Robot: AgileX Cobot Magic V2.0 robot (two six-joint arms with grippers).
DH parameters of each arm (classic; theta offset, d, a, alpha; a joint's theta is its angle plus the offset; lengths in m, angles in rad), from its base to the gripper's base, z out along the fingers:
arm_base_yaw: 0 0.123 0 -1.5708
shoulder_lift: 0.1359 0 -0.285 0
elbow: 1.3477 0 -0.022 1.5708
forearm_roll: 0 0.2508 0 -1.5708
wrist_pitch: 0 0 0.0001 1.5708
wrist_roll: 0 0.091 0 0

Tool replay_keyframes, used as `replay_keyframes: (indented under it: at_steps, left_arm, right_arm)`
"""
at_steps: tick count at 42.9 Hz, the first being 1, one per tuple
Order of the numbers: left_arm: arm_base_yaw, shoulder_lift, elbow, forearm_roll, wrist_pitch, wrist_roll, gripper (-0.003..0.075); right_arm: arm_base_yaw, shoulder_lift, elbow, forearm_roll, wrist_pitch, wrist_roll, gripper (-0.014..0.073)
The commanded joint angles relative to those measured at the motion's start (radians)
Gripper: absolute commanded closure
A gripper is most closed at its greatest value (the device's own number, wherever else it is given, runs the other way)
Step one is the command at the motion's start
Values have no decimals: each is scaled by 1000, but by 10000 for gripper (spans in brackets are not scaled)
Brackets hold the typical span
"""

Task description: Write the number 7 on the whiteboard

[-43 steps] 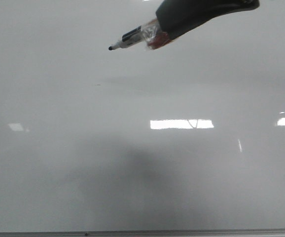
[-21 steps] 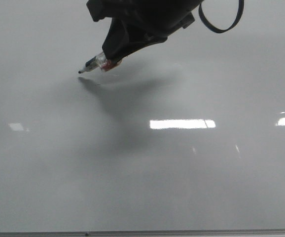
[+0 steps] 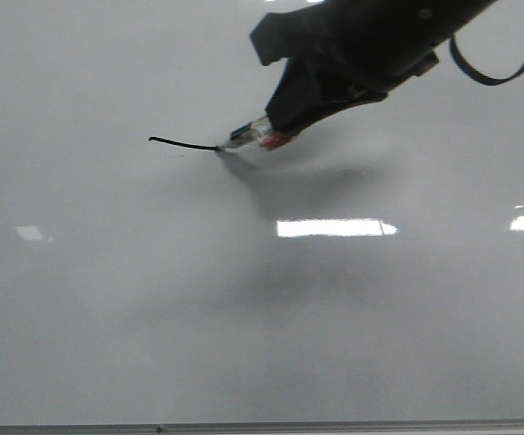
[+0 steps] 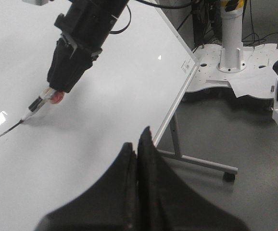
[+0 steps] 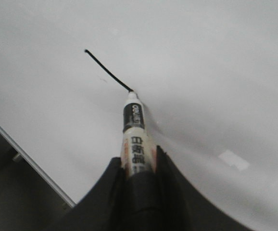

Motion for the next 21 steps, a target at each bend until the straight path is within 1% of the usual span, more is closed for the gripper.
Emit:
replay_keyframes:
  at_steps: [1, 9, 21]
  left_arm:
    - [-6, 6, -26, -10, -79, -8, 741]
    - [-6, 6, -26, -10, -79, -8, 741]
    - [-6, 6, -26, -10, -79, -8, 741]
  right_arm:
    - [-47, -63, 17, 4, -116, -3, 654]
    - [-30, -29, 36, 4, -59, -15, 654]
    - [80, 144, 36, 5, -96, -15, 654]
